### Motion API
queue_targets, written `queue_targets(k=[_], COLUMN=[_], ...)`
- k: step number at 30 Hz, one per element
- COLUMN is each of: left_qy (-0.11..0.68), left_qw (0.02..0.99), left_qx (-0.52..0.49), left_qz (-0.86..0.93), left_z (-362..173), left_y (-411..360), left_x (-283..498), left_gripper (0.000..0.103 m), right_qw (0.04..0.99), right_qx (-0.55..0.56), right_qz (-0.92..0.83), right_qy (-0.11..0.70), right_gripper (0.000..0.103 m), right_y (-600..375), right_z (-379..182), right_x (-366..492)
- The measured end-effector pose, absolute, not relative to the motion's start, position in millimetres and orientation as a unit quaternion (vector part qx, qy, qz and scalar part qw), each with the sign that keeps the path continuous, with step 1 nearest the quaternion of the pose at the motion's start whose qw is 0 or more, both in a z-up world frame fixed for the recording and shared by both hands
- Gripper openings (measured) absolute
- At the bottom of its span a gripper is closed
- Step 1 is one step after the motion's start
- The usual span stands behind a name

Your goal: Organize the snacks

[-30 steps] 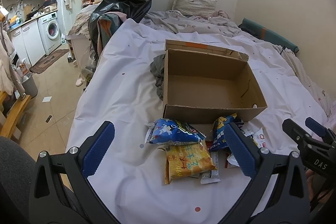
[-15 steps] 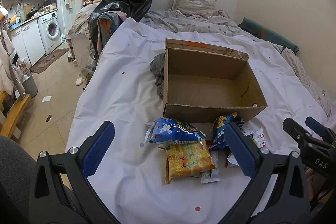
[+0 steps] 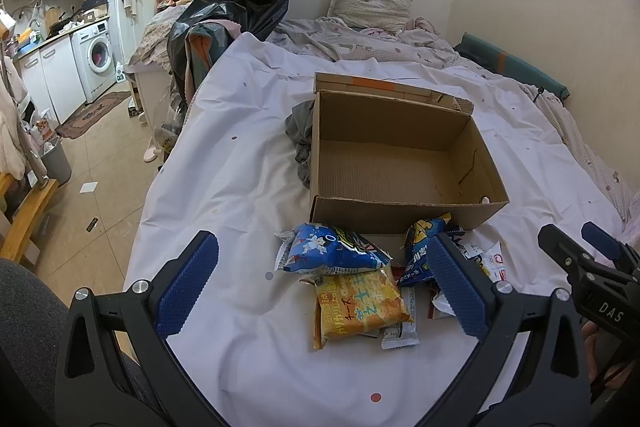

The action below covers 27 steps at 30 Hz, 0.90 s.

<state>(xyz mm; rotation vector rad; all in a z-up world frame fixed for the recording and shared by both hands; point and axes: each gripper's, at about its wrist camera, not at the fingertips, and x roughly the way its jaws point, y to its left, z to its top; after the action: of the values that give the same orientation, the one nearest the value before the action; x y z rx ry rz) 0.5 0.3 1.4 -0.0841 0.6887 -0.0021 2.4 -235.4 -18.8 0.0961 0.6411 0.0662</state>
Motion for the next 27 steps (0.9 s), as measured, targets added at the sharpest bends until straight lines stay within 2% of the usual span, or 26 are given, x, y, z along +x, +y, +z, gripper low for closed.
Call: queue_targets(k=[27], left_qy=[0.35], left_qw=[0.935], left_qx=[-0.048], left_qz=[-0.011], left_z=[1.7], left_y=[4.6], left_x=[2.9], left_gripper=[0.103], right_qw=[0.94], right_qx=[0.073], right_qz=[0.05], right_qy=[0.329], right_gripper=[0.103], right_y=[-243.3], right_z=[-13.8], right_x=[5.5])
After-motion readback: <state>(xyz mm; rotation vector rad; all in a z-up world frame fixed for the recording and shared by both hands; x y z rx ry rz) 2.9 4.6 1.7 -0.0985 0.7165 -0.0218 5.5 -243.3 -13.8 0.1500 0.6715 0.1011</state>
